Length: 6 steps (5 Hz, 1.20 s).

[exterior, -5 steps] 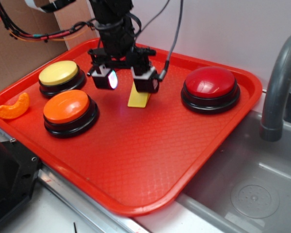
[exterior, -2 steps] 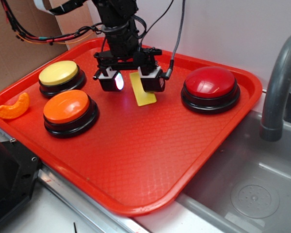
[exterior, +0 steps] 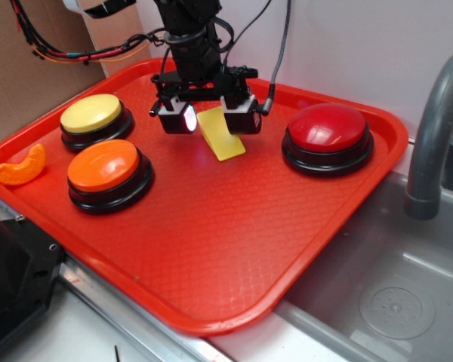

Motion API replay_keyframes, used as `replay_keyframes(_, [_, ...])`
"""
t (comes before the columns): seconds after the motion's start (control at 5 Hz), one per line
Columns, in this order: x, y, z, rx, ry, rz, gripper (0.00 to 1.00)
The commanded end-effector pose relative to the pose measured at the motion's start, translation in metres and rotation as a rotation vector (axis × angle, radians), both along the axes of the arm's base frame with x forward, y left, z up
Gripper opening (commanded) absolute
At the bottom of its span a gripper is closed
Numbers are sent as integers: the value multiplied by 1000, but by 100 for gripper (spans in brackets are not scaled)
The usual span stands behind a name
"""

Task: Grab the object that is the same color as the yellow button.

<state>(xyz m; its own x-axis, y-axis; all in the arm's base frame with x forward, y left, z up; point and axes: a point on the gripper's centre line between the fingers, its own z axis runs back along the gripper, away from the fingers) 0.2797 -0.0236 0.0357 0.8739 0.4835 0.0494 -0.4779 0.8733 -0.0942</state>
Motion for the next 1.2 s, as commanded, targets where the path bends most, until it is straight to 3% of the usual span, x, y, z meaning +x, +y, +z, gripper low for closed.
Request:
replay_keyframes(0.0, [5,3,49,47,-74,155,100])
replay_keyframes(0.6, [20,13,30,99,-32,288,100])
replay_keyframes(1.0, [12,17,-3,92,47,317,100])
